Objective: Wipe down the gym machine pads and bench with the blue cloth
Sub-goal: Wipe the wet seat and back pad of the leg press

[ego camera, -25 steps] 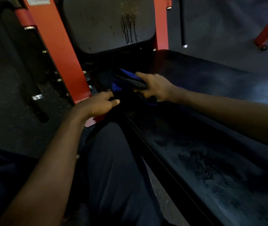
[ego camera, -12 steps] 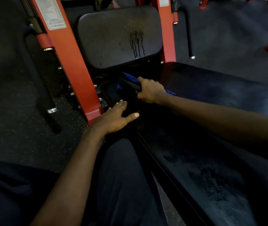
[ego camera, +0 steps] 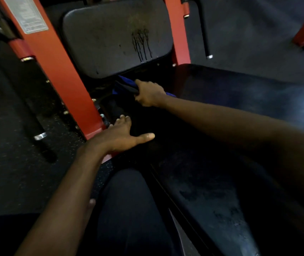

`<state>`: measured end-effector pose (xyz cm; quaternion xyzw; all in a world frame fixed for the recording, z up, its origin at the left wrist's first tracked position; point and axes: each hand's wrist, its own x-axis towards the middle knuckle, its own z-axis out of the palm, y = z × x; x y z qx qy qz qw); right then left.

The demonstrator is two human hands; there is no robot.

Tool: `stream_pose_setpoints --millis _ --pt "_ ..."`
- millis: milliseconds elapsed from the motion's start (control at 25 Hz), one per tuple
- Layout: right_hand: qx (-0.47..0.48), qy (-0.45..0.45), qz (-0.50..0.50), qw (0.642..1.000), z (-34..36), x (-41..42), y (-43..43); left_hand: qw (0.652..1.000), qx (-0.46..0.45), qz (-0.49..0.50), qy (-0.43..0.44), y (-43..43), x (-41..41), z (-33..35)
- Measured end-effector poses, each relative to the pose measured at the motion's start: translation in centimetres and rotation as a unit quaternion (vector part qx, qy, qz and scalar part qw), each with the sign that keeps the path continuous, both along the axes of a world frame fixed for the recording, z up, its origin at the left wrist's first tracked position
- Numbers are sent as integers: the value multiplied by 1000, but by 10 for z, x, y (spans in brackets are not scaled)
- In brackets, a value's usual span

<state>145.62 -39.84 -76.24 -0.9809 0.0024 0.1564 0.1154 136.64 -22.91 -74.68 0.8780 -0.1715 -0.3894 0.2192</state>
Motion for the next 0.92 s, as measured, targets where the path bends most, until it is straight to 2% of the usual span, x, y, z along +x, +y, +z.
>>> stream_pose_setpoints --millis 120,240,320,480,600,720,920 --pt "-1 1 29 1000 -7 12 4 999 34 -10 12 -2 5 5" --pt "-16 -4 121 992 -1 -21 -6 999 24 -24 9 -3 10 0" --pt "-14 -4 148 989 -3 -34 -15 1000 11 -29 4 -4 15 -3" --pt "-4 3 62 998 -13 17 -12 1000 15 -16 18 -9 22 4" --pt "-11 2 -18 1000 -26 49 -9 1000 2 18 -7 -15 24 2" --pt "-16 -1 11 1000 -24 43 -12 999 1 28 -20 -18 32 -2" --pt "-26 -9 43 999 -4 -19 -52 1000 -19 -3 9 -22 44 8"
